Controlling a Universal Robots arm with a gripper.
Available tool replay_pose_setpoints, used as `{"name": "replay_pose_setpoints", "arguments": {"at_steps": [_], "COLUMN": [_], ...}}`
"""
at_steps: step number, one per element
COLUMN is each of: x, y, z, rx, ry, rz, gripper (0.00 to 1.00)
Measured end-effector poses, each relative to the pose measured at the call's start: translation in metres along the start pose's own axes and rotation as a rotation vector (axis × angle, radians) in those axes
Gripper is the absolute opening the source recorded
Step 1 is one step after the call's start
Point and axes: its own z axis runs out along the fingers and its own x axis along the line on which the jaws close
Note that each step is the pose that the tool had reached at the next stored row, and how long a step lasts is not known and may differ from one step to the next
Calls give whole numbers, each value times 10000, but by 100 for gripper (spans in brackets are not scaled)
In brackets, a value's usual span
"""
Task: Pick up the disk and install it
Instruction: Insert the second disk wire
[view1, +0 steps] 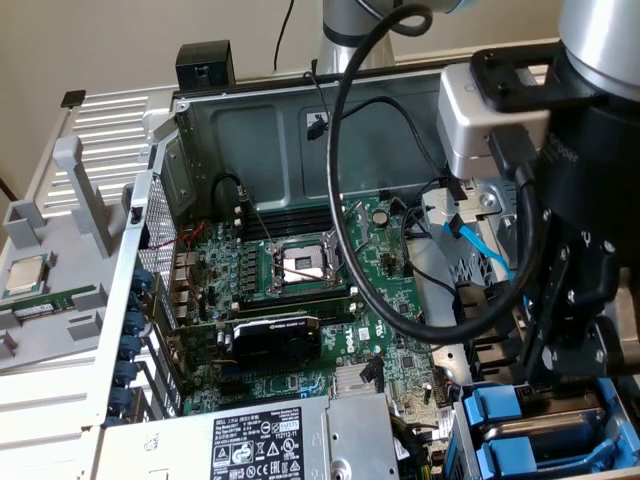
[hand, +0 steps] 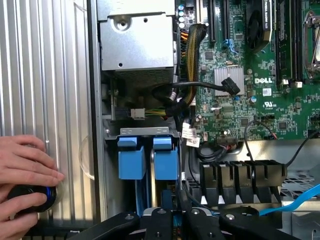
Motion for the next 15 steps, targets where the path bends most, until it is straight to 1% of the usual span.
{"name": "replay_pose_setpoints", "arguments": {"at_steps": [2,7,11,15], "x": [12,12,11,19], "y": [-1,-1,-6,-14], "z": [2,16,24,34], "rx": [-24,-76,-93,-114], "ry": [-46,-108,-159,-262], "rz": [1,21,44,65], "gripper": [16,16,16,16]}}
